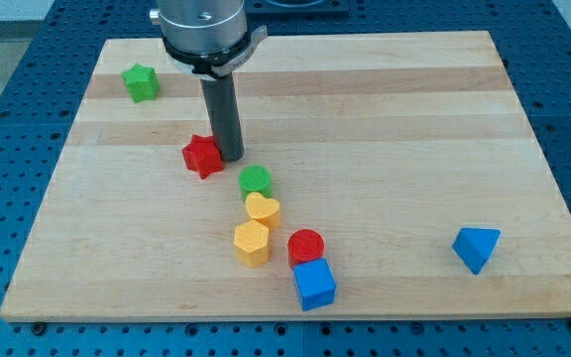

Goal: Place the red star to the top left of the green circle

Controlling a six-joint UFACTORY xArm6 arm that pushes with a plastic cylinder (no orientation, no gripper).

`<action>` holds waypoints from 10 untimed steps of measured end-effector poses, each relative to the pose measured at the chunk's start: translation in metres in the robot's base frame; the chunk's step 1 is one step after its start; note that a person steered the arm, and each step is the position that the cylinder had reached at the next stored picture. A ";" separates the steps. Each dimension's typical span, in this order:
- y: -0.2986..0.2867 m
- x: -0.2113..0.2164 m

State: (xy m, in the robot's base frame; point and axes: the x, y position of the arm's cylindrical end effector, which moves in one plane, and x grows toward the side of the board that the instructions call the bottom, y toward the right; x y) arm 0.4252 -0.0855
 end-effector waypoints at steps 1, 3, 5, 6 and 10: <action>0.010 0.000; 0.004 0.029; -0.022 0.040; -0.022 0.008; -0.025 -0.006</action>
